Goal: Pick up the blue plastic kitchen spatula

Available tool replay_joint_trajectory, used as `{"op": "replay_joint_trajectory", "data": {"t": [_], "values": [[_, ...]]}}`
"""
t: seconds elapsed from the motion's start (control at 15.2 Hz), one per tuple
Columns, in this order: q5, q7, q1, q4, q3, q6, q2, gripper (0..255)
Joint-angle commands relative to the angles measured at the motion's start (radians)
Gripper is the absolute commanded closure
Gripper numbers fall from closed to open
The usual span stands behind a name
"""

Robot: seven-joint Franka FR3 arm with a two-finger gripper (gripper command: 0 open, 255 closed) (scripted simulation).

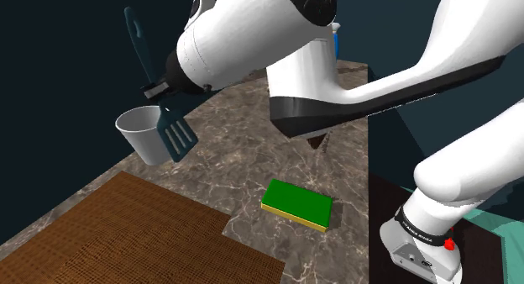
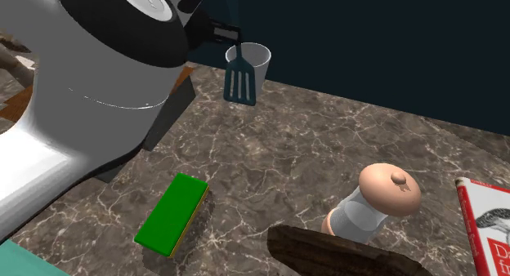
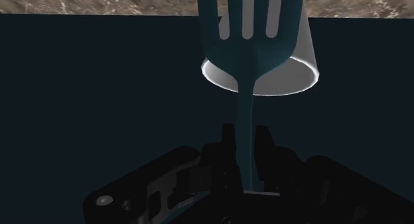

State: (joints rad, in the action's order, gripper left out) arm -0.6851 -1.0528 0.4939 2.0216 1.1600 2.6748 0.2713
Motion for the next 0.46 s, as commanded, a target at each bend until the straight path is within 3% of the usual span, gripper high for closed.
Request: {"op": "replay_joint_trajectory", "data": {"t": [0.0,0.4], "values": [[0.017,0.024,-0.016,-0.018,-0.014,-0.018,-0.004,255],[0.057,0.077,-0.053,-0.058,-0.049,-0.057,-0.007,255]]}}
